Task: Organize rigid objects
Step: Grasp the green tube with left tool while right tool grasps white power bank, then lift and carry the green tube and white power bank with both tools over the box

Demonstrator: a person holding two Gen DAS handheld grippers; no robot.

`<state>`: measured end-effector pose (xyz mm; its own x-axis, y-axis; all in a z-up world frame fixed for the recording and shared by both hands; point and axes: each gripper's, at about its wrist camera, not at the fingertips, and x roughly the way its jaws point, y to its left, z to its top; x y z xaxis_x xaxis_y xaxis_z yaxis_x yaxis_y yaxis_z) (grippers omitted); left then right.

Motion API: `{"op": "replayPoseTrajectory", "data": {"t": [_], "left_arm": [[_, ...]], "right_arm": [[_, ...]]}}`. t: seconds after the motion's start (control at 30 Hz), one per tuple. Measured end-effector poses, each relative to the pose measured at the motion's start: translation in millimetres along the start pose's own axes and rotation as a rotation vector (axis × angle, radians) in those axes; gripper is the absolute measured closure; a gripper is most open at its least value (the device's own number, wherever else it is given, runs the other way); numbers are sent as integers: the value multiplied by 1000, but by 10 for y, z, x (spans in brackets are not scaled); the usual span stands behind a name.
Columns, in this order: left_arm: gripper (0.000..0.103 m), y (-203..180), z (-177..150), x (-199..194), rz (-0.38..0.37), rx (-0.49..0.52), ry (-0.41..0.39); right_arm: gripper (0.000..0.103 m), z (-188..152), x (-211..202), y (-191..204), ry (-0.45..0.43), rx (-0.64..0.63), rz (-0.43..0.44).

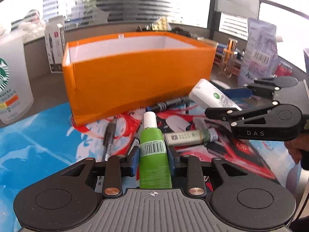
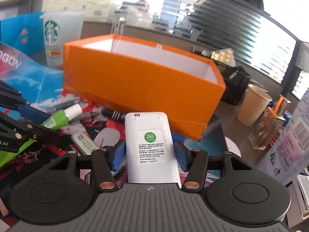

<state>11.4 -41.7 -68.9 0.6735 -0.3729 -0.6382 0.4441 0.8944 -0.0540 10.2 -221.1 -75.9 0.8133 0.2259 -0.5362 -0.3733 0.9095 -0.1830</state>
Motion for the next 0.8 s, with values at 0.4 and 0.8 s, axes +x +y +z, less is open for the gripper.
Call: {"op": "replayPoseTrajectory", "data": {"t": [0.4,0.8], "left_arm": [[90,116,98,-202,19,-64,-65],[90,118,218,-369,41,-54,-127]], "right_arm": [[53,86,-297,51,-121,58,-17],[53,229,-474,78,-190,55,-16]]}}
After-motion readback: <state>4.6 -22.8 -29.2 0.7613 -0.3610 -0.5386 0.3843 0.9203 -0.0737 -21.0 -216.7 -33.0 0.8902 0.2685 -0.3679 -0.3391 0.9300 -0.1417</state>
